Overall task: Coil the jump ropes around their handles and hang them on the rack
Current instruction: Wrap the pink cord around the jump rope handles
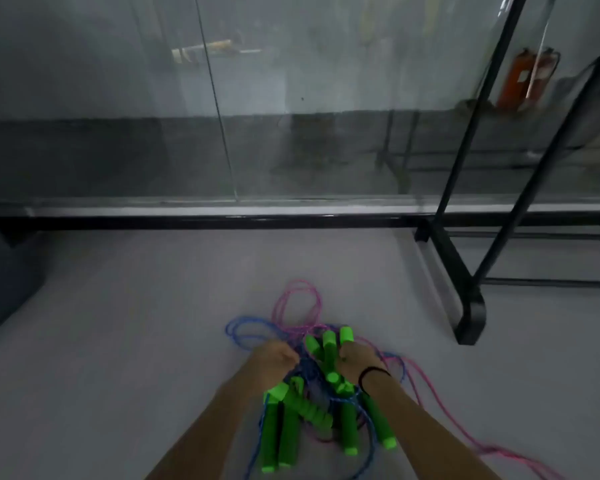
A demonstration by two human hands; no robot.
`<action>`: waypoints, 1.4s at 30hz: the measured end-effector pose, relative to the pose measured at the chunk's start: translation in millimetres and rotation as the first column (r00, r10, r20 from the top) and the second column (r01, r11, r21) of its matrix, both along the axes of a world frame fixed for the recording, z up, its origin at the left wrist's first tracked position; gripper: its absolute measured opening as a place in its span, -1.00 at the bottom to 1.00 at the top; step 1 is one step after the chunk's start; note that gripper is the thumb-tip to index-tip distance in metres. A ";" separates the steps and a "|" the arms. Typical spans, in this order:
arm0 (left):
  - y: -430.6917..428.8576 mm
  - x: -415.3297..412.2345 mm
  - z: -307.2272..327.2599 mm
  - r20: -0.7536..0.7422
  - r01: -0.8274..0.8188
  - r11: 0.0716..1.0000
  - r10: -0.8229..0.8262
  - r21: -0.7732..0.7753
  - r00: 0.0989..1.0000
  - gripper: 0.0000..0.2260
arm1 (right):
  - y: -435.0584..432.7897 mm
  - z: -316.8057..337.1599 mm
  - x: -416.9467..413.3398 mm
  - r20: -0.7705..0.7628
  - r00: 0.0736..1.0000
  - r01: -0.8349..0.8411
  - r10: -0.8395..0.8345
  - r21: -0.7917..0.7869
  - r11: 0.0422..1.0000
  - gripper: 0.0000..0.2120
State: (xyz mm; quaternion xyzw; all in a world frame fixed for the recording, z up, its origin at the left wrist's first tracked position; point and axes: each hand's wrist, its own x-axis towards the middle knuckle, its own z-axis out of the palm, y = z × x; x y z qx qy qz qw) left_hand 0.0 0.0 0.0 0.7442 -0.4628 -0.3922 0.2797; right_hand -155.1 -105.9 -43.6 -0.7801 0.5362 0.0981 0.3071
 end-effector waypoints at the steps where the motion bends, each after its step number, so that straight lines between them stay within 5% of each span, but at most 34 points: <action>1: -0.9 1.6 -6.9 0.034 0.036 0.998 -0.037 0.042 0.999 -0.85 | -1.3 -8.5 0.2 0.003 0.999 0.052 -0.053 0.033 0.998 -0.52; 9: 1.5 20.1 -9.0 0.015 -0.053 0.997 0.052 0.064 0.999 -0.74 | -4.5 -38.0 25.2 0.016 0.923 0.383 -0.385 0.086 0.920 -0.18; 17: -6.9 26.9 -10.4 -0.059 -0.084 0.991 0.091 0.105 0.994 -0.57 | -10.3 -54.0 31.9 -0.174 0.933 0.343 -0.314 0.175 0.923 -0.34; 20: -8.6 21.8 -8.4 -0.055 -0.065 0.990 0.072 0.122 0.996 -0.80 | -9.4 -52.9 30.0 -0.194 0.927 0.354 -0.321 0.169 0.920 -0.31; 21: -9.8 20.5 -8.8 -0.051 -0.065 0.991 0.071 0.121 0.996 -0.95 | -7.9 -53.2 29.1 -0.178 0.923 0.370 -0.342 0.159 0.915 -0.28; 24: -16.1 18.7 -16.2 -0.060 -0.086 0.989 0.094 0.121 0.994 -0.75 | -3.5 -49.2 25.2 -0.103 0.922 0.384 -0.374 0.103 0.918 -0.23; 40: -21.4 -11.3 10.9 -0.140 -0.133 0.989 0.142 0.070 0.980 -0.97 | 46.3 14.0 11.5 0.434 0.851 0.289 -0.296 0.085 0.954 -0.52; 42: -24.9 -14.8 16.9 -0.200 -0.206 0.977 0.213 0.052 0.956 -0.85 | 48.6 28.6 11.9 0.510 0.812 0.292 -0.282 0.064 0.954 -0.54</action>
